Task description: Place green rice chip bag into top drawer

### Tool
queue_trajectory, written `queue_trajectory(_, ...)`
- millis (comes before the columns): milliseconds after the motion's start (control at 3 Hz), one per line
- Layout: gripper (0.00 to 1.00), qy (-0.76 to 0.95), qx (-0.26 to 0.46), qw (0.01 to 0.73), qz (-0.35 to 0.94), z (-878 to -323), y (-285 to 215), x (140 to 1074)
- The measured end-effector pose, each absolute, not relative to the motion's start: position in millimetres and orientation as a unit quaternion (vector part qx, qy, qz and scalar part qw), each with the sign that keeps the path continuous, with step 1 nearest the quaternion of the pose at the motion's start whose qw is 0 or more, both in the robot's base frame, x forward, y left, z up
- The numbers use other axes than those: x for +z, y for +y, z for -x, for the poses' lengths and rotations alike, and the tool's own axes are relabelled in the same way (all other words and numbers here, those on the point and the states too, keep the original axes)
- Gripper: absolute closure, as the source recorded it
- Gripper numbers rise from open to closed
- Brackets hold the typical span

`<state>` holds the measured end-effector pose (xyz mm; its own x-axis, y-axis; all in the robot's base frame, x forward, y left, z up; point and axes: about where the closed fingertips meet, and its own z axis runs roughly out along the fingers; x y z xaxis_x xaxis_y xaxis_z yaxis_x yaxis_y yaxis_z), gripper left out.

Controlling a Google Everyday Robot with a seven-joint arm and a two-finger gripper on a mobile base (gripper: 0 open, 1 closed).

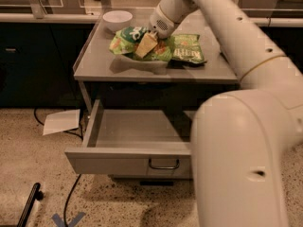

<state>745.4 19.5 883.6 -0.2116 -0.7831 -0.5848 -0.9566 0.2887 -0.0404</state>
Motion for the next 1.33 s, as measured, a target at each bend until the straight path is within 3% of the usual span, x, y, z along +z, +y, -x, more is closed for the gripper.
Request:
queue_trajectory(667, 1.0, 0.754, 0.167, 0.428, 0.469, -656, -25, 991)
queue_trajectory(1333, 1.0, 0.763, 0.18, 0.421, 0.457, -652, -24, 974)
